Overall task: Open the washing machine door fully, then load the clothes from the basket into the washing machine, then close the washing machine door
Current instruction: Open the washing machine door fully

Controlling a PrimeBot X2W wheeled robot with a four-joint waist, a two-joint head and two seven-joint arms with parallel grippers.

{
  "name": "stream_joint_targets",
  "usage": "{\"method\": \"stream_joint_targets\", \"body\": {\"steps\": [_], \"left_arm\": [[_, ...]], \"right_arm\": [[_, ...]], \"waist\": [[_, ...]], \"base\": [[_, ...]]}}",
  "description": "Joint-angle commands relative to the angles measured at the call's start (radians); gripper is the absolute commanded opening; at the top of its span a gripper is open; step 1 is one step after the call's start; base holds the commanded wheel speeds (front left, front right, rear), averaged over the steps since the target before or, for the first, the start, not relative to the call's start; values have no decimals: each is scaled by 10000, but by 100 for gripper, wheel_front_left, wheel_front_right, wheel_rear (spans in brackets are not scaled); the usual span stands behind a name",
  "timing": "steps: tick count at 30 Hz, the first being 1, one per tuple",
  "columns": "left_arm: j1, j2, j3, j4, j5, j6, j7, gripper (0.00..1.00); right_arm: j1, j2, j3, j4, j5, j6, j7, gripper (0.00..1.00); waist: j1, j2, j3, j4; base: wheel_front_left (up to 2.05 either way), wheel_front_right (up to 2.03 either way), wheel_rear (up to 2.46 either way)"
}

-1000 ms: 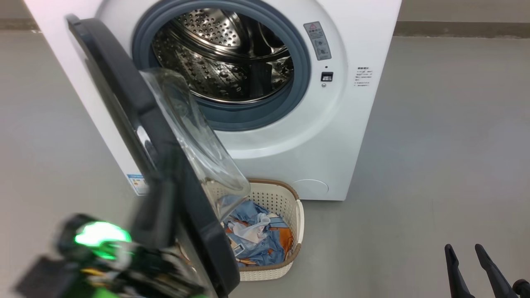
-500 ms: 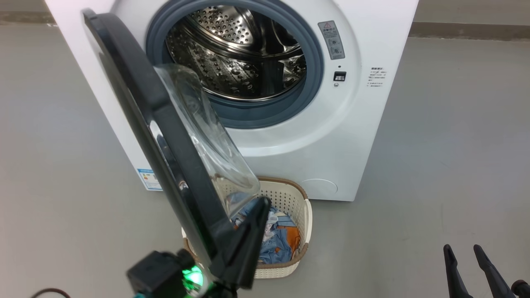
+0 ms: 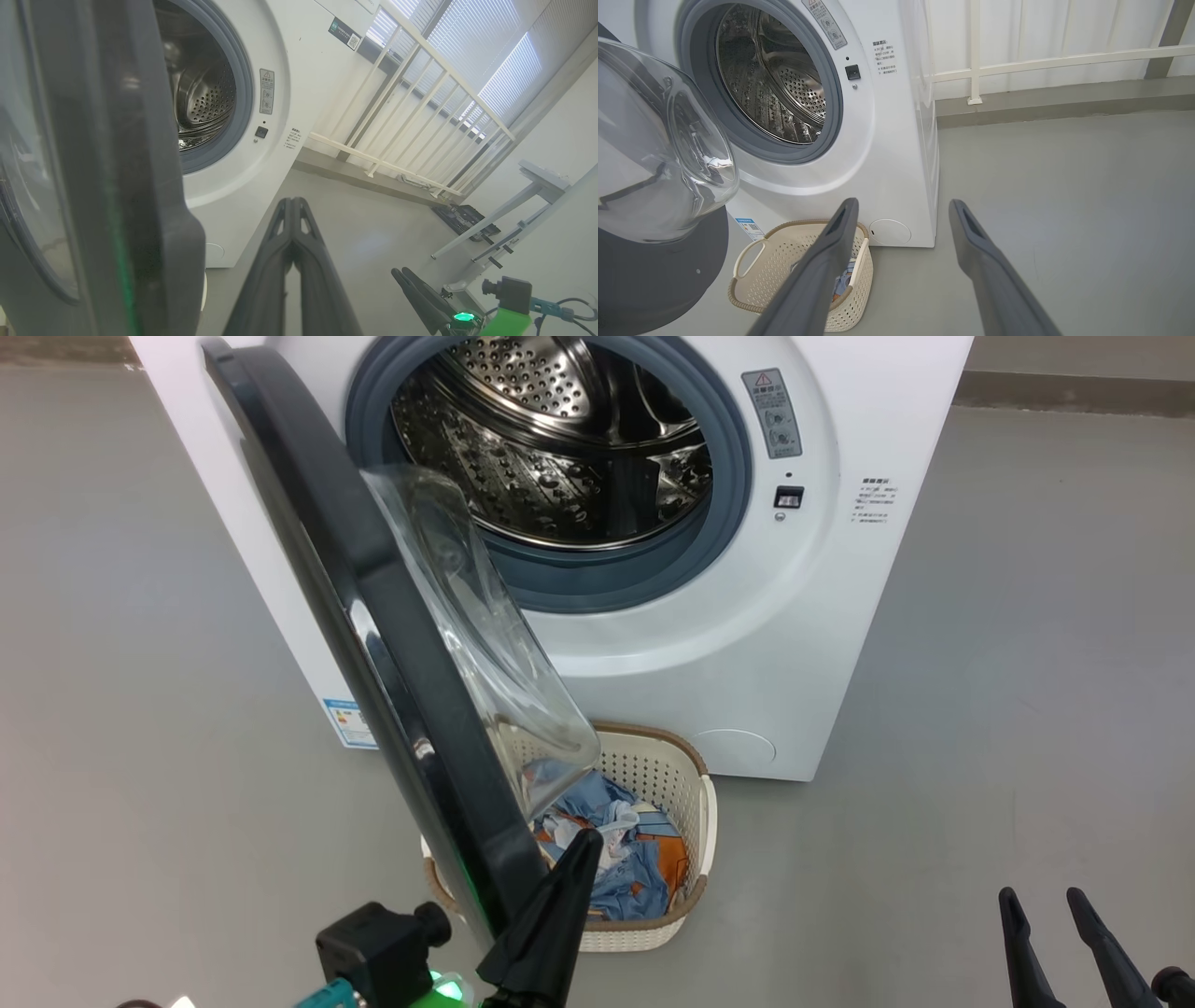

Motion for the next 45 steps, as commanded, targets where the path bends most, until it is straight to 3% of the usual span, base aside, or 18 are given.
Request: {"method": "stream_joint_targets", "body": {"steps": [1,25,45], "left_arm": [[-154,5,363,-178,-55,100,-30,0],[-182,37,416,82,-181,559,152,0],[-291,31,648,559,-85,1054,-283,0]], "right_arm": [[-234,-261,197,-186,-86,16,-120,100],[-359,-258,223,-204,-125,16,-120,100],[-469,-264,271,-174,-124,16,-120,100]], "waist": [[0,-1,14,5],[0,-1,370,361],[0,-1,539,866]], "base": [[0,0,0],[0,0,0],[0,0,0]]}}
